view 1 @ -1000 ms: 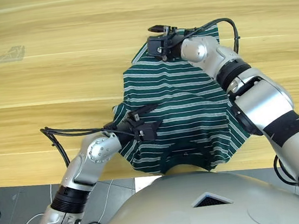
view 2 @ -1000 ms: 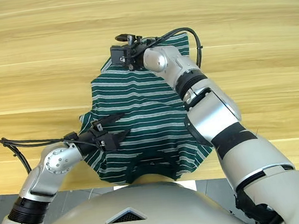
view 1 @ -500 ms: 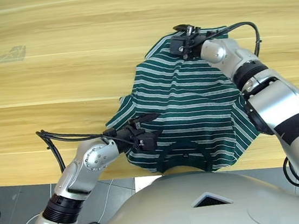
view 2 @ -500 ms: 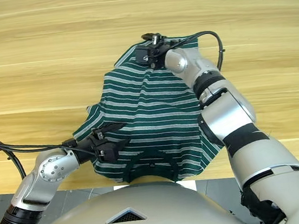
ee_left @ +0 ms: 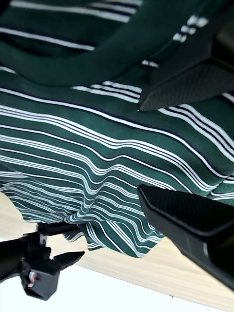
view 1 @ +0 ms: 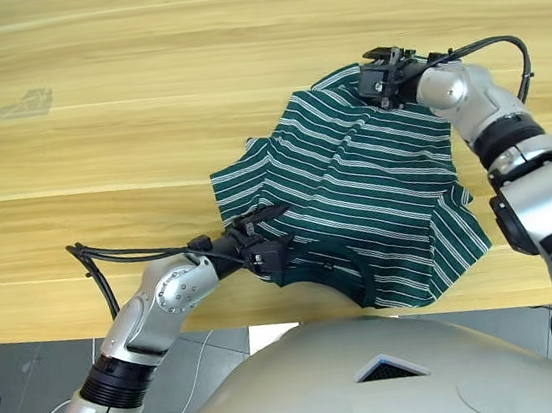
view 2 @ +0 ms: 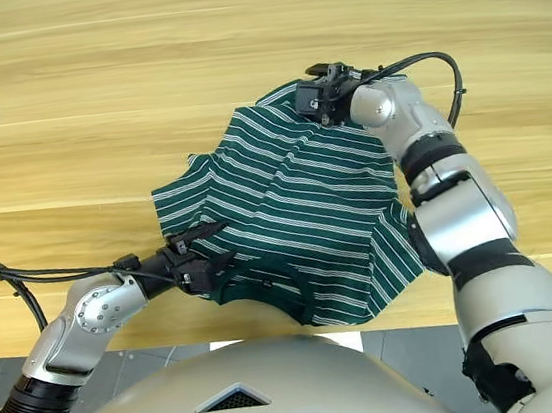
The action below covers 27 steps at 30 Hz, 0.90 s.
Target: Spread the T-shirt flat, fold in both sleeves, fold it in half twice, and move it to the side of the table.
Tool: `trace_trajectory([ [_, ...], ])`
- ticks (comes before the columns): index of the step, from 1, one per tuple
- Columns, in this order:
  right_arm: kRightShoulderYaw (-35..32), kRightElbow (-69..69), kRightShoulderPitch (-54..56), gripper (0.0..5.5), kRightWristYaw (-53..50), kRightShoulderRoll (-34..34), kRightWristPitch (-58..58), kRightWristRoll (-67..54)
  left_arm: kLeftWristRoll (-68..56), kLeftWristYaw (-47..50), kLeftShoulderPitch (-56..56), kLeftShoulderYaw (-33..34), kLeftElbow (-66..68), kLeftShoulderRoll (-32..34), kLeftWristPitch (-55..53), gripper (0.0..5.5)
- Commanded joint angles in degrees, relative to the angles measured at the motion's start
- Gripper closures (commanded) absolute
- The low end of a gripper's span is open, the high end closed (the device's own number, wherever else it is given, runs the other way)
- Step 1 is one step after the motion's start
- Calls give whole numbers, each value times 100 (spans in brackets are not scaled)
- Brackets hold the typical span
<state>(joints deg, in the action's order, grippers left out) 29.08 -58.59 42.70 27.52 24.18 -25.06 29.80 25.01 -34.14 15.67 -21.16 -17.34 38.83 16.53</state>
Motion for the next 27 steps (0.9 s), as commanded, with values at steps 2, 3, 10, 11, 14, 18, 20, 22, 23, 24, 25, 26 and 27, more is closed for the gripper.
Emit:
trace_trajectory([
  [2, 41, 1415, -1252, 254, 1122, 1142, 151, -66, 140, -30, 33, 165, -119, 160, -123, 270],
  [3, -95, 1440, -1265, 254, 1048, 1293, 253, -122, 121, -22, 26, 231, -157, 181, -147, 270],
  [10, -470, 2189, -1609, 254, 1042, 1623, 588, -333, 90, -70, -157, 238, -112, 97, -190, 270],
  [11, -459, 2372, -1649, 254, 1144, 1587, 648, -372, 92, -89, -261, 180, -37, 46, -175, 270],
  [14, -461, 2540, -1636, 254, 1220, 1405, 760, -449, 103, -130, -670, -40, 225, -196, -140, 270],
  [18, -571, 2405, -1328, 254, 977, 1070, 797, -480, 81, -99, -1254, -245, 613, -570, -131, 270],
  [20, -780, 2393, -1172, 254, 1030, 947, 957, -733, -16, -73, -1548, -293, 774, -783, -146, 270],
  [22, -994, 2571, -1162, 254, 1232, 948, 1114, -1042, -123, -67, -1734, -327, 870, -946, -129, 270],
  [23, -1094, 2718, -1190, 254, 1335, 980, 1195, -1180, -223, -109, -1781, -339, 883, -1010, -132, 270],
  [24, -1187, 2889, -1236, 254, 1420, 1035, 1260, -1291, -297, -118, -1839, -338, 915, -1079, -145, 270],
  [25, -1270, 3046, -1265, 254, 1487, 1099, 1315, -1367, -343, -102, -1932, -334, 998, -1159, -145, 270],
  [26, -1338, 3161, -1268, 254, 1534, 1129, 1367, -1423, -381, -72, -2003, -323, 1063, -1225, -160, 270],
  [27, -1384, 3197, -1233, 254, 1522, 1140, 1407, -1439, -419, -36, -2090, -327, 1161, -1324, -182, 270],
])
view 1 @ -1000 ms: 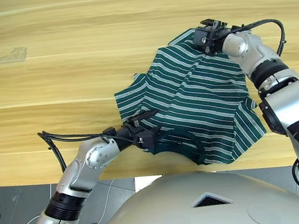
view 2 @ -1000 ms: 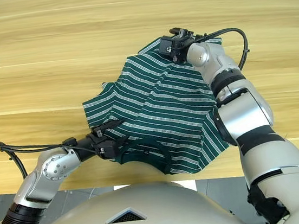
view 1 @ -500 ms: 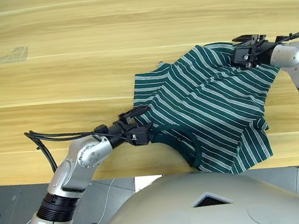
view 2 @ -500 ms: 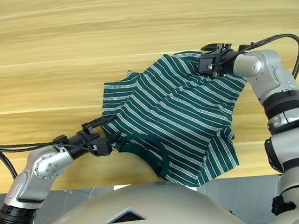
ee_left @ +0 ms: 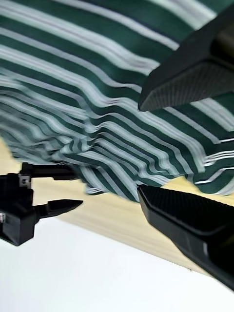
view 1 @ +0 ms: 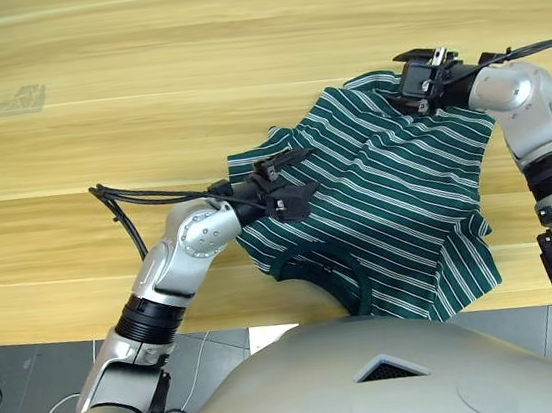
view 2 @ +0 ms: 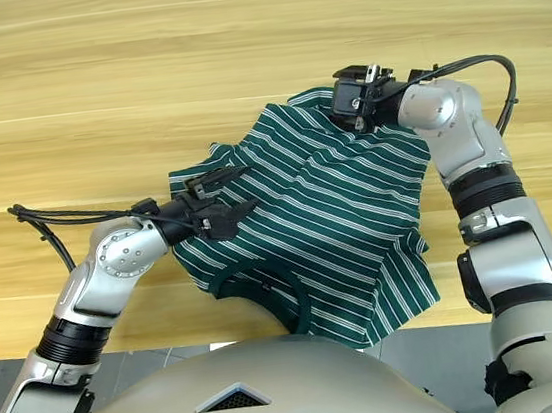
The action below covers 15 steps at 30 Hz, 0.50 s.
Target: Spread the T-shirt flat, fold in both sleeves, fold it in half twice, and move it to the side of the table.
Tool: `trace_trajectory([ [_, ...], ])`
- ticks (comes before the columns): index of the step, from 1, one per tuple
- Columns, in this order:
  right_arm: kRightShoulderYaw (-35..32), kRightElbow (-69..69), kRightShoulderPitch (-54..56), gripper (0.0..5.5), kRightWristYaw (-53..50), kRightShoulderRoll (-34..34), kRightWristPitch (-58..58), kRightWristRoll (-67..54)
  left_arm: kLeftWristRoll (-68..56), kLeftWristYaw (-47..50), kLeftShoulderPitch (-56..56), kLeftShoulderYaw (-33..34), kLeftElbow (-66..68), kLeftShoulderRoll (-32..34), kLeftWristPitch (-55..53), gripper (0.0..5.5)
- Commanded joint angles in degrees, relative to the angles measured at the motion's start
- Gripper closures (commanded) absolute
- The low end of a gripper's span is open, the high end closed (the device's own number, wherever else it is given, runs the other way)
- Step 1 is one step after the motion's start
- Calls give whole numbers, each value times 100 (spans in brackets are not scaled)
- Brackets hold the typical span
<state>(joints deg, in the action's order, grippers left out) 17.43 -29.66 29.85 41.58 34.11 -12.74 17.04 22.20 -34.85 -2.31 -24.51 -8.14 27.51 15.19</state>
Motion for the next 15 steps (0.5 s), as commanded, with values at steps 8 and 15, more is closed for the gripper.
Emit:
trace_trajectory([
  [8, -60, -1379, 1037, 254, -602, -662, 69, 121, 23, 341, -706, -194, 1220, -602, 152, 270],
  [15, 373, -3561, 2117, 254, -1305, -1796, -173, 599, 156, 705, -999, -265, 1901, -761, 423, 270],
])
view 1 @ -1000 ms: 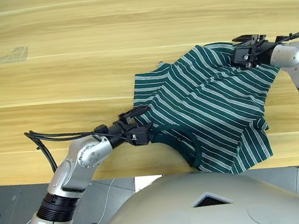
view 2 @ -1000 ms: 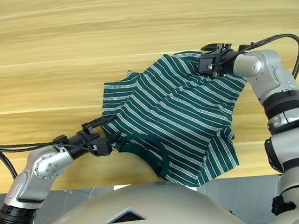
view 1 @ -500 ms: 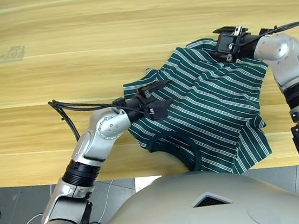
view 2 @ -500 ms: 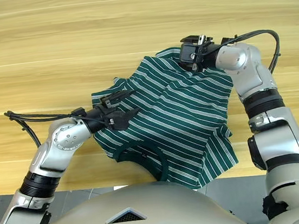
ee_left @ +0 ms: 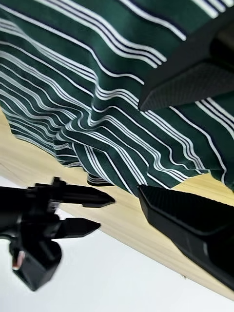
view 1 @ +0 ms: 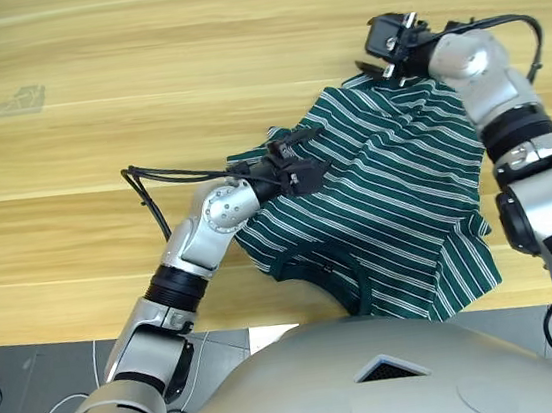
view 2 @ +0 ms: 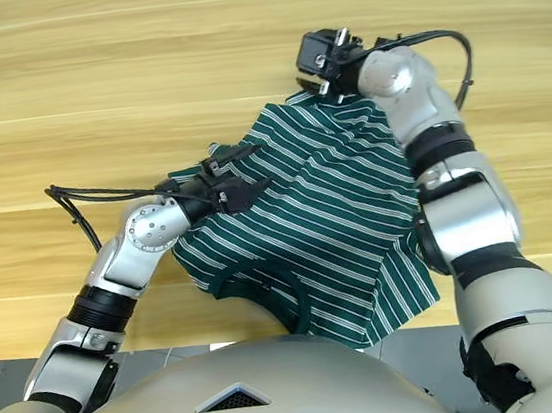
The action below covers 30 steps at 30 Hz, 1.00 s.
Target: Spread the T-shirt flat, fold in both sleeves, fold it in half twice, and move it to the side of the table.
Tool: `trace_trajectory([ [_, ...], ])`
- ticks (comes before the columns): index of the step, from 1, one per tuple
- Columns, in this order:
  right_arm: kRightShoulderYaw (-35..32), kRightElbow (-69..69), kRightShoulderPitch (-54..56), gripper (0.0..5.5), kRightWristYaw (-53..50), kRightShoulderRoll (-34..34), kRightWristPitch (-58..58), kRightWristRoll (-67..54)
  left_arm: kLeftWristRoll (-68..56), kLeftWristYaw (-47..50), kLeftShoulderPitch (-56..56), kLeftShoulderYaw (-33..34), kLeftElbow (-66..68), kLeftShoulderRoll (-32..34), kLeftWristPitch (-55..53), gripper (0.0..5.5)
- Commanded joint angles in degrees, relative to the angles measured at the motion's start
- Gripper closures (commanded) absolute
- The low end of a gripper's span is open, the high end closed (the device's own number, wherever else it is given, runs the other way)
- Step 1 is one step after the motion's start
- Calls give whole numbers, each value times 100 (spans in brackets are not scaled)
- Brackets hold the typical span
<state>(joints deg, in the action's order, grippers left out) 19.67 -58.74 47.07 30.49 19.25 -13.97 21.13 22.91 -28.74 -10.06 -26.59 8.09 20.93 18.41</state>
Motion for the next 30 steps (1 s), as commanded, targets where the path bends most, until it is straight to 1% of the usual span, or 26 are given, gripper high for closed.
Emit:
trace_trajectory([
  [1, 214, -824, 455, 254, -180, -423, -56, 249, 108, 133, -258, -79, 379, -129, 128, 270],
  [4, 424, -1039, 421, 254, 41, -546, -169, 417, 188, 228, -312, -127, 602, -153, 220, 270],
  [7, 463, -1068, 329, 254, 192, -372, -278, 450, 219, 284, -267, -139, 705, -117, 283, 270],
  [12, 369, -1081, 261, 254, 287, -40, -366, 398, 296, 331, -218, -180, 803, -116, 335, 270],
  [16, 295, -1068, 303, 254, 222, -6, -400, 358, 383, 456, -229, -209, 931, -130, 343, 270],
  [22, -54, -1029, 493, 254, -39, 28, -427, 124, 462, 575, -164, -286, 1070, -133, 400, 270],
  [30, -273, -880, 439, 254, 159, 425, -549, 13, 544, 667, -91, -376, 1127, -115, 423, 270],
])
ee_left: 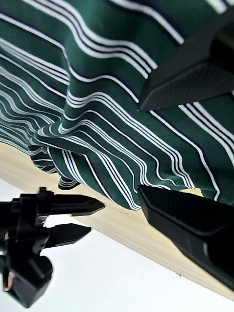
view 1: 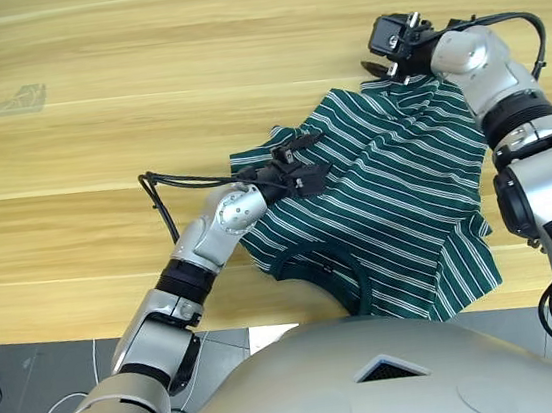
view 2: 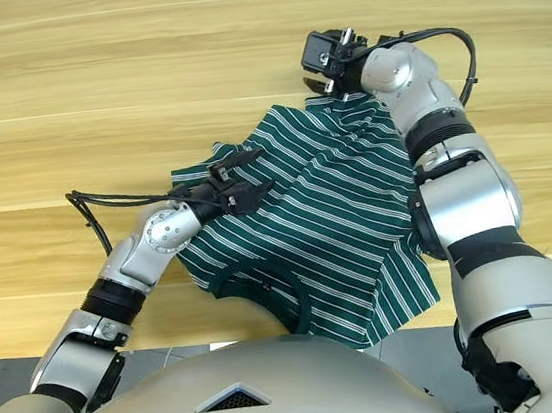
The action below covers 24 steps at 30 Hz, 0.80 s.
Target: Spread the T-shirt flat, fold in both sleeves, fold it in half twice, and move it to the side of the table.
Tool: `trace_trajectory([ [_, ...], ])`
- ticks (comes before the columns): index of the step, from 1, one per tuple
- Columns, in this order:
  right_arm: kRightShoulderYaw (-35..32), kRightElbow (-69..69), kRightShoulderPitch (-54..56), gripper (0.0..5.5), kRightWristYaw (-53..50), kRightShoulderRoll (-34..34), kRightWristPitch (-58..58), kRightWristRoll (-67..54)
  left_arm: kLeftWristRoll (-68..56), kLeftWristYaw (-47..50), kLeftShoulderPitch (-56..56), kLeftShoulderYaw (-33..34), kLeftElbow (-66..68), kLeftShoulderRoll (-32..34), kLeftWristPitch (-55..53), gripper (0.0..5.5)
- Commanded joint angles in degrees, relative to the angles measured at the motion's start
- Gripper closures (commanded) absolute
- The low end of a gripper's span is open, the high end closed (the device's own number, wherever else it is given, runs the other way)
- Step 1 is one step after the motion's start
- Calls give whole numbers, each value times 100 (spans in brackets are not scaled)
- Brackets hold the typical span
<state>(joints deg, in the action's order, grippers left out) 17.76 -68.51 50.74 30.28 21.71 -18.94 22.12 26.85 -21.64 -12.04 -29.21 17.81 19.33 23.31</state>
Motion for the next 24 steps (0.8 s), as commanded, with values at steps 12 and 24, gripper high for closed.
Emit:
trace_trajectory([
  [12, 187, 400, -370, 254, 1077, 297, -123, -53, 316, 171, 26, -184, 297, 72, -28, 270],
  [24, 771, -731, 189, 254, -677, -219, 789, 823, 481, 304, 117, -276, 305, 111, 24, 270],
])
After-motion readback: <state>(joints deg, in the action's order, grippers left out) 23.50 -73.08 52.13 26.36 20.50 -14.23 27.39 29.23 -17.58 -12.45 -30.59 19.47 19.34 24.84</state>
